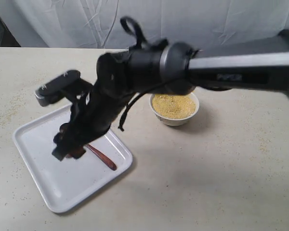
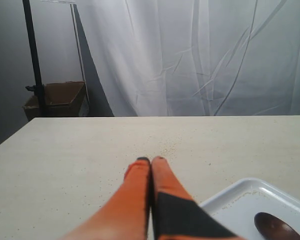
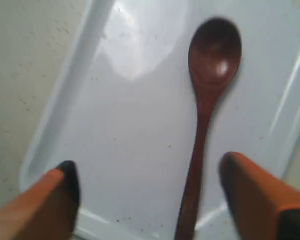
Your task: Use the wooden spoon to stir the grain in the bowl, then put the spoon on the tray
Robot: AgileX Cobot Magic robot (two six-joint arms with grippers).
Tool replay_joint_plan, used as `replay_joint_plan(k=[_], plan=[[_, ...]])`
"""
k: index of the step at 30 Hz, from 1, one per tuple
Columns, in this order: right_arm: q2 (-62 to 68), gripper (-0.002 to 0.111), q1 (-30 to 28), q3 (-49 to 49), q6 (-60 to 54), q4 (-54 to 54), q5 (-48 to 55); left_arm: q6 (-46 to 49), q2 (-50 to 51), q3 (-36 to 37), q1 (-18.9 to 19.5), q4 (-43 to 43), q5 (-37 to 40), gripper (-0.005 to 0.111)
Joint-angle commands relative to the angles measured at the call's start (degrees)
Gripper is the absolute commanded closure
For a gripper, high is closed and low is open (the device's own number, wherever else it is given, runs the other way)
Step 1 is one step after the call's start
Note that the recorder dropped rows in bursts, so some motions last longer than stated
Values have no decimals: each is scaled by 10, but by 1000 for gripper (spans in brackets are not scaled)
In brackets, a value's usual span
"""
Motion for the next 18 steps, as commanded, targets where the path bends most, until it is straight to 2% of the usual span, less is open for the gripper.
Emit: replay_joint_plan(k=[1,5,14,18], plan=[[-167,105,-2,13,50,-80,18,-3,-3,3,-3,-2,0,106],[-359,98,-2,148,58,-96,-68,-3,-3,3,-3,-2,0,106],[-773,98,3,615,63,-64,-400,-3,-3,3,-3,-2,0,106],[-907,98,3,750,63,-62,-431,-3,-3,3,-3,-2,0,106]])
